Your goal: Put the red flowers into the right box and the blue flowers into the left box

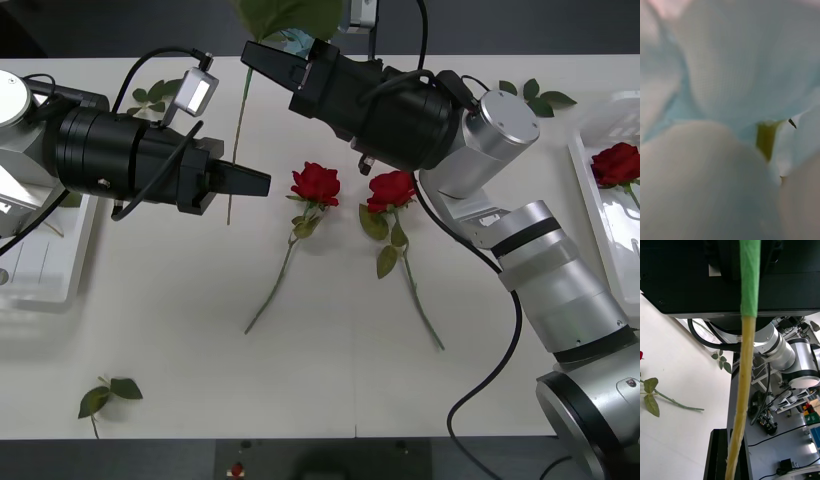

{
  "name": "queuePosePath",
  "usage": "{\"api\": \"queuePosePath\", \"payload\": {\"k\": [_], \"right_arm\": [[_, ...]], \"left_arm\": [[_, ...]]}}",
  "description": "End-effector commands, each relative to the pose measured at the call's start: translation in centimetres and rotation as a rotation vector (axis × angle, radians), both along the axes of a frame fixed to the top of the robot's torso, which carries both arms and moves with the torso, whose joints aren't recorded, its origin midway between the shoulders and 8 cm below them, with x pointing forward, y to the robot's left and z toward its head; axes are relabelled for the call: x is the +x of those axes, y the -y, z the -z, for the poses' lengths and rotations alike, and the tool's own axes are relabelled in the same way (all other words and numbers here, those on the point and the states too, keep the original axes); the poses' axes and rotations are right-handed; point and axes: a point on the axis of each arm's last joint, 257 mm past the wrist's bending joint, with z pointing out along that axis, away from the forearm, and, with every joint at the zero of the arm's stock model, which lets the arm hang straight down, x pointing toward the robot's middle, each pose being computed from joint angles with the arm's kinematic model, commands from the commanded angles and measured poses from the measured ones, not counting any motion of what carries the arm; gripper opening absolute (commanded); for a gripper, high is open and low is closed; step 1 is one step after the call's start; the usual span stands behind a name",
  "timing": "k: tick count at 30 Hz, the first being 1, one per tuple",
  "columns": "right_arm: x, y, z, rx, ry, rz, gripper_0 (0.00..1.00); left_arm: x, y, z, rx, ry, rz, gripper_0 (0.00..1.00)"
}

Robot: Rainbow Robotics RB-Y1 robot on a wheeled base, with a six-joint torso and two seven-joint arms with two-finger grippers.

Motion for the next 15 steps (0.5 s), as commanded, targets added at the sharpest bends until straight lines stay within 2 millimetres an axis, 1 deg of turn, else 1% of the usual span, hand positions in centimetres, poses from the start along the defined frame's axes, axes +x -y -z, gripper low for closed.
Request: {"api": "queuePosePath", "payload": {"k": [1,4,7,11,15], "right_arm": [[-1.2,-0.4,-2.3,0.026,0.071,-0.007,0.45],[-0.9,-0.3,-2.3,0.022,0.066,0.003,0.62],[-0.8,-0.2,-2.2,0.022,0.064,0.005,0.69],[-0.7,-0.2,-2.3,0.022,0.069,0.011,0.75],[-0.6,-0.1,-2.3,0.021,0.075,0.017,0.80]], "left_arm": [[0.1,0.3,-2.8,-0.029,0.077,0.023,0.00],[0.0,0.3,-3.0,-0.039,0.074,0.026,0.00],[0.0,0.3,-3.1,-0.043,0.073,0.028,0.00],[0.0,0.0,-3.5,-0.053,0.070,0.024,0.00],[0.1,-1.0,-3.8,-0.042,0.069,0.017,0.00]]}}
